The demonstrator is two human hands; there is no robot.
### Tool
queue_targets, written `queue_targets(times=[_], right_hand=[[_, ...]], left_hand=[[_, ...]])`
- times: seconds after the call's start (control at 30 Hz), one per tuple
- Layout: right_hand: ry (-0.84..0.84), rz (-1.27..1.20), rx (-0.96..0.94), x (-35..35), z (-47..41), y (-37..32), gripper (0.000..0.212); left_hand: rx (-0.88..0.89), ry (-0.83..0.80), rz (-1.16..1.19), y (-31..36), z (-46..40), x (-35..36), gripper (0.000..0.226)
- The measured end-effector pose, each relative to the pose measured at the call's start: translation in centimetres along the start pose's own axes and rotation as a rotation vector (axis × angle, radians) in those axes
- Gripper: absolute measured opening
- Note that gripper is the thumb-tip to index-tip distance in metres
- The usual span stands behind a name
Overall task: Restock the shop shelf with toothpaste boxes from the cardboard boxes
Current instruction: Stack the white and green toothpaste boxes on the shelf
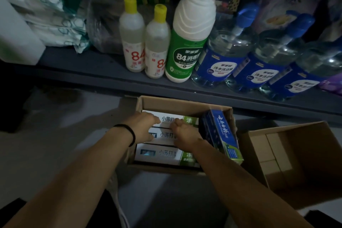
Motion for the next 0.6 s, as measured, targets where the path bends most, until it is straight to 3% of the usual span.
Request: queue_targets(times=[0.6], right_hand=[[-0.102, 0.089, 0.051, 1.4, 0.4, 0.8, 0.059]], left_hand=[[0.015, 0.026, 0.007, 0.3, -0.1, 0.2, 0.064]])
Point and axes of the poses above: each hand's wrist, its own z-axis away from the middle knuckle, its own x-axis out of the palm, y = z × x, the point moved 8 cm from there along -z, towards the middle knuckle, and after that the axes turned 4 degrees about -y, right-handed, at the moved point
